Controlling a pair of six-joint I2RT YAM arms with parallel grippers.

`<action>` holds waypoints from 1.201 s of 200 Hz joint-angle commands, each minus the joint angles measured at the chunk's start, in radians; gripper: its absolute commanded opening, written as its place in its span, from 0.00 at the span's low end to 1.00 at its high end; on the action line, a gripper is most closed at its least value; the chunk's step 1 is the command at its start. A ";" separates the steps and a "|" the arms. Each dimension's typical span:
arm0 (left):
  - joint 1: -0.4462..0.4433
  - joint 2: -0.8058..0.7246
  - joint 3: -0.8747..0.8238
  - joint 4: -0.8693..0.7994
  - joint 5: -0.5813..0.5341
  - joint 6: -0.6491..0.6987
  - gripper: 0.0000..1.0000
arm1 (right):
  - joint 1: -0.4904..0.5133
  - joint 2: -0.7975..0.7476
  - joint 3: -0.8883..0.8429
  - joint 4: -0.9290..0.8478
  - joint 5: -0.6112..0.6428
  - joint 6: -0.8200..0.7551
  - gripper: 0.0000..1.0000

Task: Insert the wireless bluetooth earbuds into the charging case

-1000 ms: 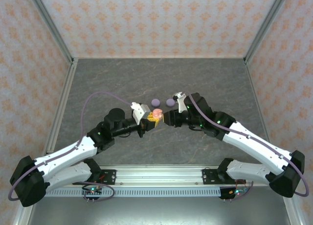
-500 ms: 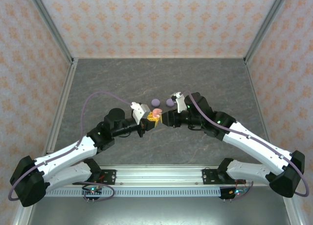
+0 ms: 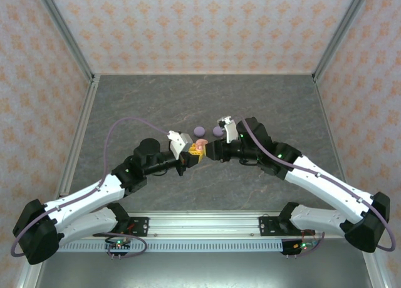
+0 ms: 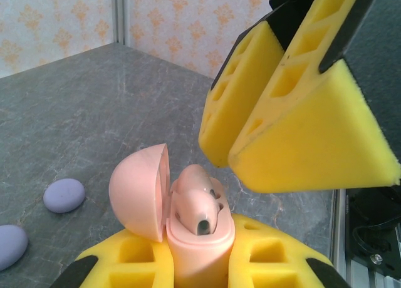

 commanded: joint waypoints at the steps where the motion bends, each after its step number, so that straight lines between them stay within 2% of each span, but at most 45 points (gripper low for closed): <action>1: -0.009 0.006 0.009 0.032 0.013 -0.002 0.00 | -0.004 0.008 0.009 0.051 -0.016 0.006 0.35; 49: -0.010 0.003 0.012 0.030 0.013 0.000 0.00 | -0.004 0.008 0.019 0.034 0.011 -0.002 0.36; 77: -0.009 -0.012 0.004 0.031 0.018 -0.001 0.00 | -0.030 -0.059 0.011 0.008 0.023 -0.022 0.51; 114: -0.010 -0.028 -0.001 0.045 0.059 -0.006 0.00 | -0.153 -0.112 -0.076 0.122 -0.212 0.048 0.75; 141: -0.008 -0.028 0.000 0.069 0.123 -0.017 0.00 | -0.168 -0.080 -0.147 0.288 -0.332 0.132 0.85; 178: -0.010 -0.020 0.002 0.080 0.148 -0.024 0.00 | -0.167 -0.029 -0.183 0.466 -0.432 0.222 0.84; 240: -0.010 0.011 0.011 0.072 0.140 -0.023 0.00 | -0.167 -0.044 -0.171 0.584 -0.518 0.265 0.72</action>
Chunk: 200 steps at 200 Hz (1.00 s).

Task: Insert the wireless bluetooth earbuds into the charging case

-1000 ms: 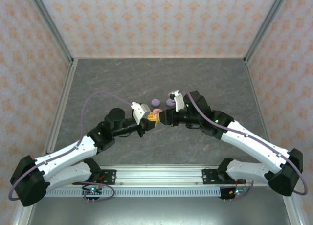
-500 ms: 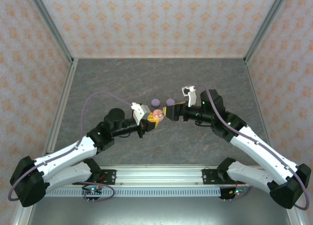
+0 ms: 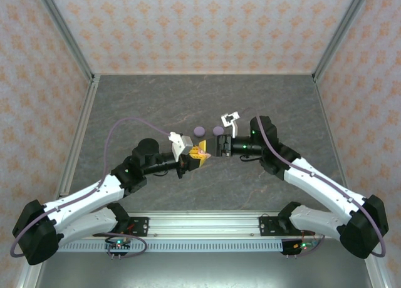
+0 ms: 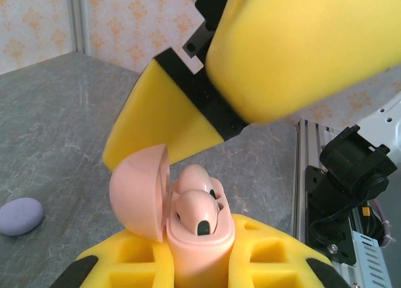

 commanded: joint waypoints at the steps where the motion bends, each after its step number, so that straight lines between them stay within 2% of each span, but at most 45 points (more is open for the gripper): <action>1: -0.010 0.016 0.012 0.039 0.012 -0.011 0.00 | -0.001 -0.030 0.016 0.129 -0.083 0.031 0.72; 43: -0.011 0.027 0.020 0.026 0.002 -0.005 0.00 | -0.001 -0.096 0.040 0.066 -0.084 -0.008 0.62; 60: -0.009 0.024 0.019 0.024 -0.007 -0.005 0.00 | -0.001 -0.122 0.044 0.007 -0.067 -0.036 0.61; 78: -0.010 0.021 0.016 0.015 -0.025 -0.012 0.00 | -0.001 -0.145 0.060 -0.128 0.014 -0.106 0.62; 93: -0.010 0.022 0.015 -0.012 -0.053 -0.030 0.00 | -0.003 -0.161 0.098 -0.302 0.165 -0.175 0.63; 119: -0.010 0.047 0.002 -0.099 -0.103 -0.093 0.00 | -0.009 -0.160 0.151 -0.546 0.522 -0.227 0.68; 137: -0.010 0.087 -0.025 -0.145 -0.145 -0.161 0.00 | -0.027 -0.148 0.134 -0.594 0.651 -0.215 0.74; 153: -0.010 0.126 -0.070 -0.137 -0.173 -0.228 0.00 | -0.052 -0.147 0.092 -0.579 0.687 -0.180 0.81; 180: -0.010 0.198 -0.154 -0.013 -0.186 -0.346 0.00 | -0.099 -0.147 0.015 -0.518 0.668 -0.135 0.90; 200: -0.009 0.258 -0.146 -0.047 -0.214 -0.367 0.00 | -0.126 -0.141 -0.020 -0.507 0.670 -0.115 0.95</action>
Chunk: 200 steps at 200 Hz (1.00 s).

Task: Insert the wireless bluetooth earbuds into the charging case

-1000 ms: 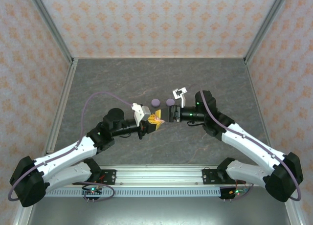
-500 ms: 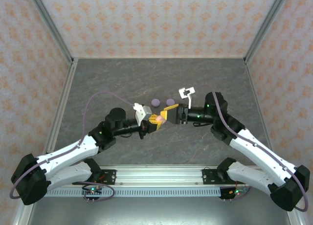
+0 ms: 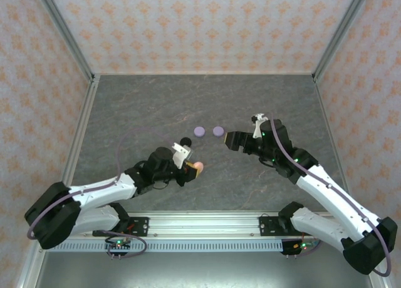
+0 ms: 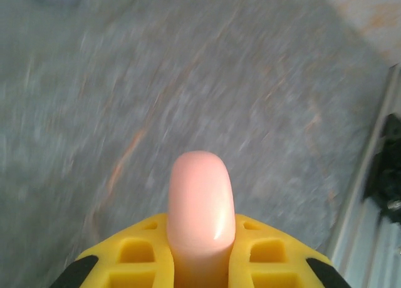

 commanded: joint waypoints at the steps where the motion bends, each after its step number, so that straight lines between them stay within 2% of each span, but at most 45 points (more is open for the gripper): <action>1: -0.009 0.045 0.005 0.032 -0.055 -0.090 0.00 | -0.025 0.002 -0.037 0.004 0.056 0.032 0.95; 20: -0.010 0.093 0.017 0.054 -0.047 -0.103 0.00 | -0.035 0.004 -0.061 0.009 0.071 0.042 0.99; 64: -0.010 0.238 0.071 0.090 -0.045 -0.126 0.11 | -0.038 0.018 -0.077 0.014 0.090 0.037 0.99; 73: -0.010 0.265 0.073 0.110 -0.063 -0.144 0.18 | -0.040 0.020 -0.078 0.011 0.093 0.031 0.99; 94: -0.010 0.300 0.074 0.154 -0.082 -0.165 0.43 | -0.052 0.027 -0.075 -0.001 0.102 0.013 1.00; 116: -0.010 0.279 0.092 0.104 -0.127 -0.145 0.55 | -0.100 0.028 -0.078 0.004 0.076 -0.008 0.99; 151: -0.008 0.115 0.124 -0.087 -0.338 -0.090 0.75 | -0.195 0.029 -0.073 0.010 0.109 -0.089 0.99; 174: 0.002 -0.020 0.134 -0.209 -0.528 -0.058 0.87 | -0.259 0.029 -0.085 0.050 0.243 -0.141 0.99; 200: 0.060 -0.153 0.148 -0.331 -0.726 -0.014 0.92 | -0.344 0.038 -0.164 0.208 0.410 -0.162 0.99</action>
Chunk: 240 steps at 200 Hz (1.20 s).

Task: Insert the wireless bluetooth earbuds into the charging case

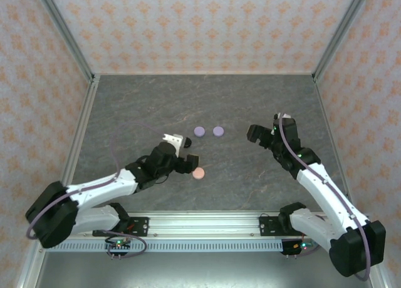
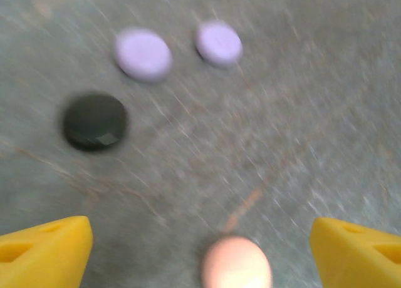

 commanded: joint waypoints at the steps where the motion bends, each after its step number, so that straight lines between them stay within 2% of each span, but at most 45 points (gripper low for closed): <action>1: 0.050 -0.097 0.027 -0.177 -0.280 0.060 0.93 | -0.061 0.011 -0.075 0.159 0.212 -0.061 0.99; 20: 0.115 -0.186 0.015 -0.220 -0.454 0.068 0.95 | -0.091 0.046 -0.159 0.345 0.370 -0.128 0.99; 31: 0.161 -0.240 -0.011 -0.214 -0.541 0.068 0.97 | -0.111 0.085 -0.189 0.433 0.415 -0.172 0.99; 63: 0.285 -0.384 -0.126 -0.142 -0.730 0.052 1.00 | -0.158 0.296 -0.279 0.756 0.418 -0.236 0.99; 72: 0.311 -0.415 -0.153 -0.104 -0.748 0.087 1.00 | -0.160 0.363 -0.297 0.870 0.415 -0.263 0.99; 77: 0.323 -0.432 -0.166 -0.083 -0.752 0.104 1.00 | -0.160 0.380 -0.286 0.874 0.396 -0.279 0.99; 91: 0.348 -0.465 -0.196 -0.027 -0.748 0.183 1.00 | -0.161 0.407 -0.283 0.950 0.307 -0.351 0.99; 109: 0.385 -0.465 -0.224 0.010 -0.740 0.253 1.00 | -0.170 0.462 -0.308 1.067 0.295 -0.374 0.99; 135: 0.456 -0.410 -0.277 0.100 -0.630 0.287 1.00 | -0.177 0.604 -0.373 1.322 0.263 -0.393 0.99; 149: 0.484 -0.364 -0.304 0.170 -0.567 0.300 1.00 | -0.188 0.568 -0.332 1.175 0.247 -0.369 0.99; 158: 0.496 -0.330 -0.312 0.214 -0.543 0.314 1.00 | -0.200 0.591 -0.317 1.183 0.240 -0.361 0.99; 168: 0.509 -0.286 -0.318 0.274 -0.516 0.335 1.00 | -0.227 0.578 -0.294 1.117 0.193 -0.337 0.99; 240: 0.590 0.148 -0.197 0.635 -0.247 0.476 1.00 | -0.247 0.578 -0.298 1.125 0.166 -0.334 0.99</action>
